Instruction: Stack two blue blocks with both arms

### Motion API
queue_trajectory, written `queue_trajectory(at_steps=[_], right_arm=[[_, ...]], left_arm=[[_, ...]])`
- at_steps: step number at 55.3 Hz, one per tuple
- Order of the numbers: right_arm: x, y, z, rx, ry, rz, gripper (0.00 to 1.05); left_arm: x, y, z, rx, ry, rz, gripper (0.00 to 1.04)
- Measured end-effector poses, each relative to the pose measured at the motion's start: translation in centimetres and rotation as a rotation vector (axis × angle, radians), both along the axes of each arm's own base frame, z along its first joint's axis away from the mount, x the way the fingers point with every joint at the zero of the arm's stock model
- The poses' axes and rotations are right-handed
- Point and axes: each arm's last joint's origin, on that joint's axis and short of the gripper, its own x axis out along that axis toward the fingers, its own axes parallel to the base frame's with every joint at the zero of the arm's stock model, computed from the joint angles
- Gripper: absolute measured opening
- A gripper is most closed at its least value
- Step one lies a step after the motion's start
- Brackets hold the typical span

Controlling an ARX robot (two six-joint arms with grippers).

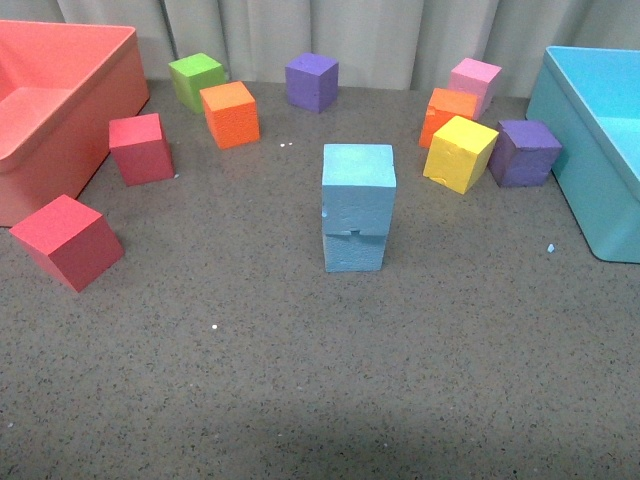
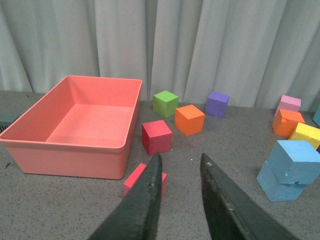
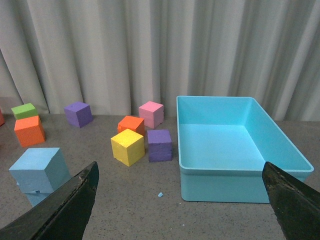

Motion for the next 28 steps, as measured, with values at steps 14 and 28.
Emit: queue_trajectory(at_steps=[14,28], right_arm=[[0.0,0.0,0.0,0.0,0.0,0.0,0.95],[0.0,0.0,0.0,0.0,0.0,0.0,0.95]], left_arm=[[0.0,0.0,0.0,0.0,0.0,0.0,0.72],[0.0,0.0,0.0,0.003,0.0,0.0,0.98]])
